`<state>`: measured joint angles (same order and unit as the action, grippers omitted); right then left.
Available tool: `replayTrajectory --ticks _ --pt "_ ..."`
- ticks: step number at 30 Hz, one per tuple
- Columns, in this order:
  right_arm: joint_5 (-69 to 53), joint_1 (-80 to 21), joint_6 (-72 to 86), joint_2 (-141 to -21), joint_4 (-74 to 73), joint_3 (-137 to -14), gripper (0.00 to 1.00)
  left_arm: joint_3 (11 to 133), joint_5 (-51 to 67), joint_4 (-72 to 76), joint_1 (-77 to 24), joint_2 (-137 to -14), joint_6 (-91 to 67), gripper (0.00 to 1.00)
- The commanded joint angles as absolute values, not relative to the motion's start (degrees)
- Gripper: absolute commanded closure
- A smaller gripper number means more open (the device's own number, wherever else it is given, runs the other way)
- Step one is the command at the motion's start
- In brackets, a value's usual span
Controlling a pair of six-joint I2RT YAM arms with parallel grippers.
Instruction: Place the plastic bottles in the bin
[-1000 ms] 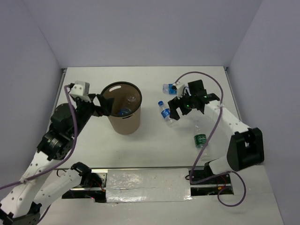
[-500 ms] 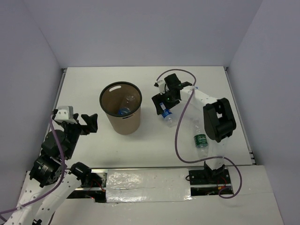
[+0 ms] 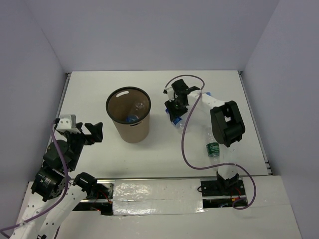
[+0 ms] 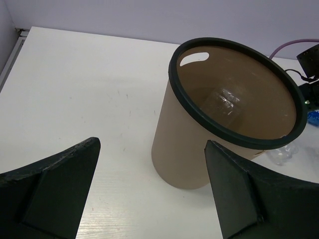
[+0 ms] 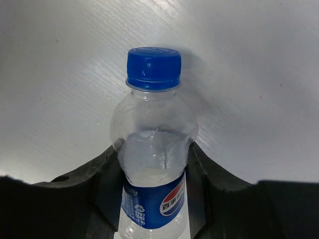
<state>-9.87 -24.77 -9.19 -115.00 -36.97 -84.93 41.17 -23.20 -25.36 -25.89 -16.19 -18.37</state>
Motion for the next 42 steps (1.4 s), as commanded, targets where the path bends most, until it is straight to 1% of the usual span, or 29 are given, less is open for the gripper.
replayTrajectory --ticks 1,3,4,5,6,8,9,12,14,18,20,22,28,32,35,37,38,41,42 --pt "-9.8 -25.1 -10.4 -113.1 -39.0 -85.1 0.63 41.2 -22.2 -23.7 -25.6 -15.2 -19.1 0.00" --pt "-10.4 -25.1 -10.9 -110.1 -38.8 -83.5 0.71 41.2 -22.1 -23.7 -25.6 -15.4 -19.1 0.01" --pt "-10.4 -24.9 -10.9 -105.9 -38.5 -82.9 0.76 41.3 -22.0 -23.7 -25.6 -15.6 -19.2 0.00" --pt "-10.3 -25.0 -11.1 -103.6 -38.3 -81.9 0.79 41.3 -21.9 -23.7 -25.6 -15.6 -19.2 0.00" --pt "-9.7 -25.2 -11.3 -98.8 -37.6 -81.1 0.82 41.3 -21.6 -23.7 -25.6 -15.6 -19.2 0.00" --pt "-8.9 -25.1 -11.6 -93.4 -36.5 -80.4 0.83 41.0 -21.2 -23.6 -25.4 -15.6 -19.2 0.00" --pt "-8.9 -25.1 -11.9 -88.1 -35.1 -80.0 0.83 41.0 -20.7 -23.4 -25.4 -15.8 -19.2 0.01" --pt "-9.7 -25.4 -12.9 -81.2 -34.3 -81.0 0.84 41.2 -19.9 -23.4 -25.0 -16.7 -19.2 0.00" --pt "-12.2 -25.7 -13.0 -79.6 -34.8 -84.4 0.86 41.2 -19.3 -23.1 -24.4 -17.0 -19.2 0.01" --pt "-15.4 -29.8 -12.7 -80.6 -35.8 -92.0 0.87 41.1 -18.6 -23.0 -23.4 -17.3 -19.2 0.01" --pt "-15.2 -34.1 -12.3 -82.3 -36.2 -97.5 0.87 41.0 -18.5 -22.9 -23.0 -17.5 -19.2 0.01" --pt "-14.7 -38.1 -11.4 -85.8 -36.7 -103.1 0.87 41.0 -18.4 -22.9 -22.9 -17.7 -19.1 0.00" --pt "-17.8 -44.5 -7.0 -96.8 -38.7 -118.4 0.87 41.0 -18.6 -22.9 -22.6 -18.0 -18.9 0.00" --pt "-20.3 -46.7 -3.6 -101.9 -37.5 -123.1 0.85 41.0 -18.7 -23.0 -22.4 -18.0 -18.9 0.00" --pt "-20.7 -47.5 -2.2 -104.5 -35.9 -123.8 0.79 40.8 -18.6 -22.9 -22.3 -18.0 -18.8 0.00" --pt "-20.7 -47.5 -1.2 -105.6 -33.8 -122.9 0.66 40.9 -18.5 -22.9 -22.3 -18.2 -18.8 0.00" --pt "-20.9 -47.5 -0.9 -106.5 -33.5 -122.6 0.51 40.9 -18.4 -22.9 -22.3 -18.2 -18.7 0.01" --pt "-22.5 -47.5 -0.2 -107.5 -33.4 -121.6 0.27 41.0 -18.3 -23.0 -22.2 -18.2 -18.8 0.00" --pt "-22.7 -47.6 1.6 -107.4 -33.2 -120.7 0.13 41.0 -18.3 -22.9 -22.2 -18.1 -18.8 0.01"
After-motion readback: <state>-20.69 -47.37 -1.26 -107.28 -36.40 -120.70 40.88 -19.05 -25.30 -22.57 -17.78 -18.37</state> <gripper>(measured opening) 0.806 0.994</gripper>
